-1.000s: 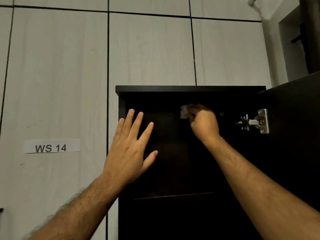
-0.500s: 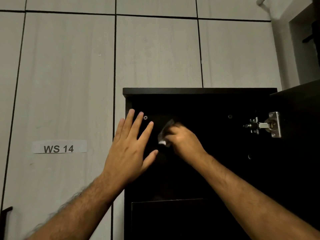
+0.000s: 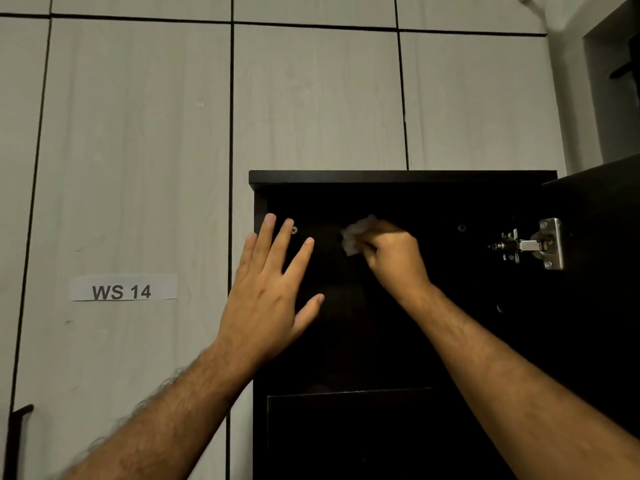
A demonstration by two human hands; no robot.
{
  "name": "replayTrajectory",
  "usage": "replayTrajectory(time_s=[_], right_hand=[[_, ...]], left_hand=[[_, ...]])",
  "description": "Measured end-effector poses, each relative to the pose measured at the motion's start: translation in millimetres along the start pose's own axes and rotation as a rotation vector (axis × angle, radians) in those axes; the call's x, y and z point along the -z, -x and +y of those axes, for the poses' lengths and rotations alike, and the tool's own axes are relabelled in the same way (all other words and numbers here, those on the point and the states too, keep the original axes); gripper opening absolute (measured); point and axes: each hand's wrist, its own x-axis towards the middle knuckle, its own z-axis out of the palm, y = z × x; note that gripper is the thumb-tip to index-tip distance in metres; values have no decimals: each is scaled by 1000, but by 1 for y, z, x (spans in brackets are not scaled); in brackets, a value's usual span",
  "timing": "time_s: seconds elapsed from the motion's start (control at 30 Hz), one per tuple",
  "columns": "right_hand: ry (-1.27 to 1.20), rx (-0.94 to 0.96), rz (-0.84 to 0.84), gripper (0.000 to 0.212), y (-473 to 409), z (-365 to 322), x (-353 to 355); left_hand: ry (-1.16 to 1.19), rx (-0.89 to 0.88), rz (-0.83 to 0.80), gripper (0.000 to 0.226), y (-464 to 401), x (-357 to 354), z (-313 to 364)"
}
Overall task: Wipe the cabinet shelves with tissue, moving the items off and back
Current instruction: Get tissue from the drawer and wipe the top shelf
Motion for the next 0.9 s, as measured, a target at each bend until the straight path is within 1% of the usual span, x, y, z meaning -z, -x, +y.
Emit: replayTrajectory(time_s=[0.07,0.13,0.2,0.23,0.27,0.3,0.33,0.37,0.4,0.47,0.5,0.53,0.57,0.63,0.7,0.73,0.77,0.8,0.83,0.9], right_hand=[[34,77,-221,14,18,-19,3],[96,81,-521,6,34,-32,6],[146,39,-760,2,47,-40,9],[157,-29,-835,5,51,-39,11],[155,-114,-866,7,52,-35,15],[154,-197,-848,9,50,-29,19],[157,-247,-770,11,44,-23,23],[144,-297,-644,13,36,-16,26],[67,-365,-484,14,29,-11,29],[-224,-521,-207,13,12,-12,27],[-337,-555,-119,14,5,-14,20],[-382,-542,-76,13,1,-18,11],[-372,-499,-88,11,0,-25,3],[-310,-328,-199,13,12,-41,-14],[-181,-102,-425,11,33,-53,-25],[-119,-24,-581,6,44,-57,-29],[-62,15,-742,3,53,-60,-29],[-25,31,-864,6,61,-61,-27],[15,14,-951,6,64,-59,-23],[96,-84,-1036,8,57,-53,-7]], left_hand=[[4,2,-1,73,1,0,0],[11,12,-5,73,1,0,1],[22,23,-6,74,0,0,1],[26,26,-7,74,-1,1,2],[29,29,-7,74,-1,1,2],[31,32,-5,74,0,1,1],[34,33,-1,74,0,1,1],[35,31,4,74,1,1,0],[37,28,7,75,2,1,-1],[45,19,19,75,4,1,-3],[49,14,26,75,5,1,-4],[52,10,33,75,6,1,-5],[56,9,41,75,7,1,-6],[62,16,57,75,9,2,-9],[71,25,61,75,11,2,-11],[74,28,56,75,11,3,-11],[74,29,49,75,12,3,-11],[73,27,42,76,13,4,-11],[70,22,35,75,14,4,-11],[59,12,29,75,15,7,-12]])
